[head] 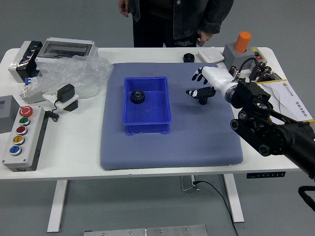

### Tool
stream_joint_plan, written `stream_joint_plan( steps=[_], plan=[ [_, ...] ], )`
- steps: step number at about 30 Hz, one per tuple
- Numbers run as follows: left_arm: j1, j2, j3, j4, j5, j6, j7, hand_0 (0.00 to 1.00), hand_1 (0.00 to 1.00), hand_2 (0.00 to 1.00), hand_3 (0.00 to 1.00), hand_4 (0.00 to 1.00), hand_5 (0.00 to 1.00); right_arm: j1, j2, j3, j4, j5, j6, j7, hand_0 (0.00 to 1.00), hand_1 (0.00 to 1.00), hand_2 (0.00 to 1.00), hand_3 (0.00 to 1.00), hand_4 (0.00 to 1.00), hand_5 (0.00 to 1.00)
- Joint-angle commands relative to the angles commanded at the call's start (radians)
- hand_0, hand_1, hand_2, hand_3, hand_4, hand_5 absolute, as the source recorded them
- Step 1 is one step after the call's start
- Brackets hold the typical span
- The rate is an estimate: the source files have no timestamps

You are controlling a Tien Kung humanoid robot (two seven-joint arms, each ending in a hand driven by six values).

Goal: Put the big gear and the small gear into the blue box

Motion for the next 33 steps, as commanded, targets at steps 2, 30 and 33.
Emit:
stream_joint_plan(
  steps=[2, 30, 33],
  plan=[
    [0.0, 0.0, 0.0, 0.0, 0.0, 0.0, 0.0, 0.731, 0.682, 0.714, 0.716, 0.439, 0.014, 0.011, 0.011, -0.011, -0.043, 0.007, 0.002, 0.005, 0.622, 0.549, 0.65, 0.668, 0.753, 0.431],
    [0.003, 0.001, 0.007, 0.0, 0.001, 0.0, 0.002, 0.731, 0.681, 0.715, 0.716, 0.442, 0.014, 0.06, 0.099, -0.065, -0.309, 0.039, 0.015, 0.014, 0.622, 0.547, 0.656, 0.68, 0.719, 0.384],
    [0.003, 0.001, 0.008, 0.0, 0.001, 0.0, 0.002, 0.731, 0.679, 0.716, 0.716, 0.442, 0.013, 0.058, 0.105, -0.066, -0.311, 0.038, 0.011, 0.013, 0.605, 0.528, 0.641, 0.667, 0.706, 0.376]
  ],
)
